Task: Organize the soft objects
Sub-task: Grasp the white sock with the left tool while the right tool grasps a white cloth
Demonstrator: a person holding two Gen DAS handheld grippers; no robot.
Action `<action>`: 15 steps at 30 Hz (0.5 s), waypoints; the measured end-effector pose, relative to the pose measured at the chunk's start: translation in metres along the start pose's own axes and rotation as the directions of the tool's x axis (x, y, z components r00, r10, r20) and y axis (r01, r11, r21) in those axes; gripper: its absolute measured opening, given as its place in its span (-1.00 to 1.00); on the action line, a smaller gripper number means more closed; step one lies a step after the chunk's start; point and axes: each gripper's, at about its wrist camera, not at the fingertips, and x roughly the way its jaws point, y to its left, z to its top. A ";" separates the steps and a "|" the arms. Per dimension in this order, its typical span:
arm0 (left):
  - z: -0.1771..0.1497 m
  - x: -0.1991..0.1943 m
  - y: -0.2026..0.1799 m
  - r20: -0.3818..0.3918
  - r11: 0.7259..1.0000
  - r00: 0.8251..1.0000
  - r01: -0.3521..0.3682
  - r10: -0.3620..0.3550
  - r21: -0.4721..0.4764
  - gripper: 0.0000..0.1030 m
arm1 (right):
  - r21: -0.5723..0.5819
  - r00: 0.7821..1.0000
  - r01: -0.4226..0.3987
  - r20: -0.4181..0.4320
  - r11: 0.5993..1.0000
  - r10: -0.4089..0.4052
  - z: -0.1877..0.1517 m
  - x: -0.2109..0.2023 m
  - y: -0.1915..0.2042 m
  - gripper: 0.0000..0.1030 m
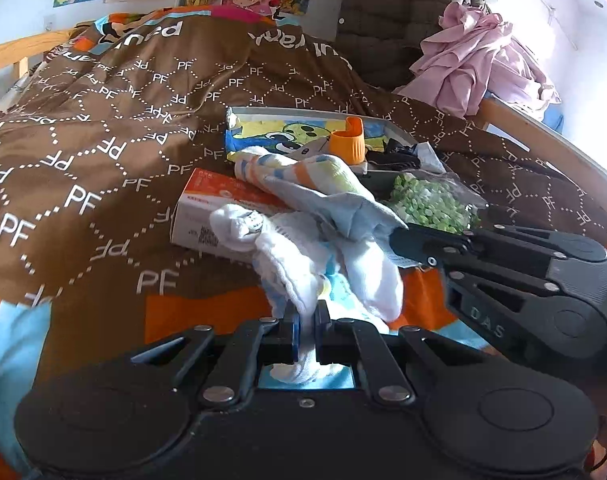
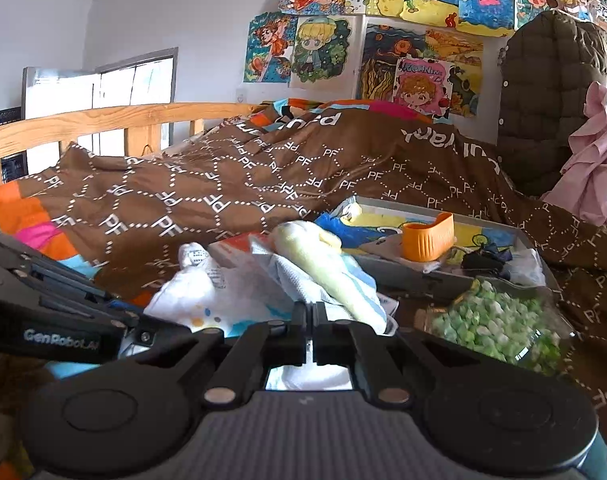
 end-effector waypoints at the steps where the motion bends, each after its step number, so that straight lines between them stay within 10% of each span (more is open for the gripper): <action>1: -0.002 -0.003 -0.002 -0.002 1.000 1.000 -0.003 0.003 0.000 -0.88 | 0.005 1.000 0.000 -0.006 1.000 0.000 -0.001 -0.007 0.001 -0.95; 15: -0.006 -0.018 -0.008 -0.009 0.996 0.998 -0.056 0.055 -0.074 -0.88 | 0.131 0.999 0.012 -0.037 0.991 -0.007 -0.008 -0.030 -0.020 -0.94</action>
